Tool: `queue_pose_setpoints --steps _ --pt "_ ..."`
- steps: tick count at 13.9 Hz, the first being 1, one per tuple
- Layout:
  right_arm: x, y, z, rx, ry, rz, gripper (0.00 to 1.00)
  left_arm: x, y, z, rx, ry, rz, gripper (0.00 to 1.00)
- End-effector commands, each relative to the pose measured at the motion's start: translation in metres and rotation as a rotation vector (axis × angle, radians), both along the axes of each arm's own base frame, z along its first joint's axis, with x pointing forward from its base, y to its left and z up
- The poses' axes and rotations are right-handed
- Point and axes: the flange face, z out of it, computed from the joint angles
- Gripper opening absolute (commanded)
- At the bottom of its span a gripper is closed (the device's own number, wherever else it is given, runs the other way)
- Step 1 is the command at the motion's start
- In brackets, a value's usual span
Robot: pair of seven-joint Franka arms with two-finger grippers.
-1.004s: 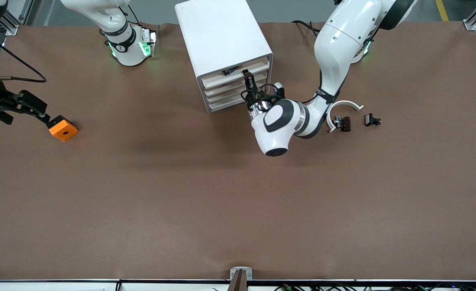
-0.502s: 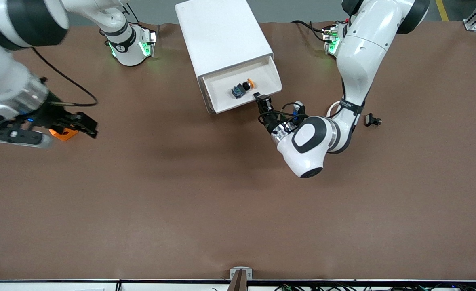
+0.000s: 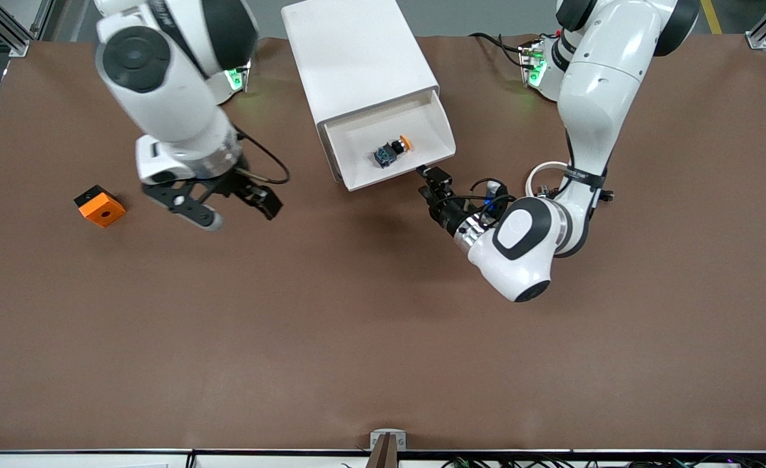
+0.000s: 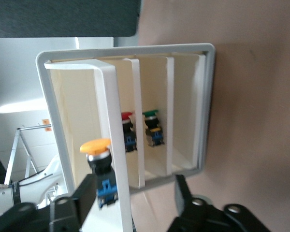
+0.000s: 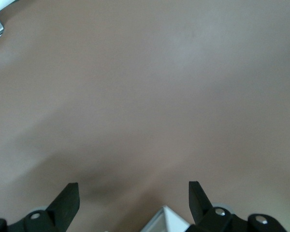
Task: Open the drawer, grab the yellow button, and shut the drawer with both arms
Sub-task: 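Grasp the button in the drawer with the right gripper while the left gripper releases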
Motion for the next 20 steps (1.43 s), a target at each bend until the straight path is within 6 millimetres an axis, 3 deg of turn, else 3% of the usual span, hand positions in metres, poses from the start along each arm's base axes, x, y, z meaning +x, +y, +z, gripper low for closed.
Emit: queue_pose_setpoints --steps 1,2,6,9,10,12,15,17,20 --pt "-0.011 0.058 -0.024 0.024 0.004 -0.139 1.0 0.032 0.028 0.022 -0.022 -0.1 0.029 1.0" --pt "-0.017 0.077 -0.033 0.033 -0.007 -0.182 1.0 0.042 0.048 0.024 -0.024 -0.14 0.041 1.0" --pt "-0.036 0.12 -0.05 0.051 0.003 -0.268 1.0 0.078 0.134 0.074 -0.089 -0.398 0.042 1.0" --pt "-0.055 0.144 -0.059 0.054 0.03 -0.283 1.0 0.089 0.184 0.083 -0.106 -0.537 -0.026 1.0" --pt "-0.062 0.15 -0.06 0.06 0.042 -0.278 1.0 0.089 0.19 0.082 -0.091 -0.555 -0.065 1.0" --pt "-0.08 0.166 -0.064 0.058 0.069 -0.288 1.0 0.085 0.21 0.1 0.021 -0.595 -0.163 1.0" --pt "-0.102 0.184 -0.068 0.043 0.081 -0.266 1.0 0.082 0.224 0.1 0.089 -0.665 -0.433 1.0" --pt "-0.109 0.185 -0.079 0.02 0.097 -0.257 1.0 0.083 0.228 0.124 0.012 -0.778 -0.652 1.0" --pt "-0.115 0.176 -0.105 -0.026 0.13 -0.245 1.0 0.08 0.238 0.157 -0.107 -0.866 -0.811 1.0"
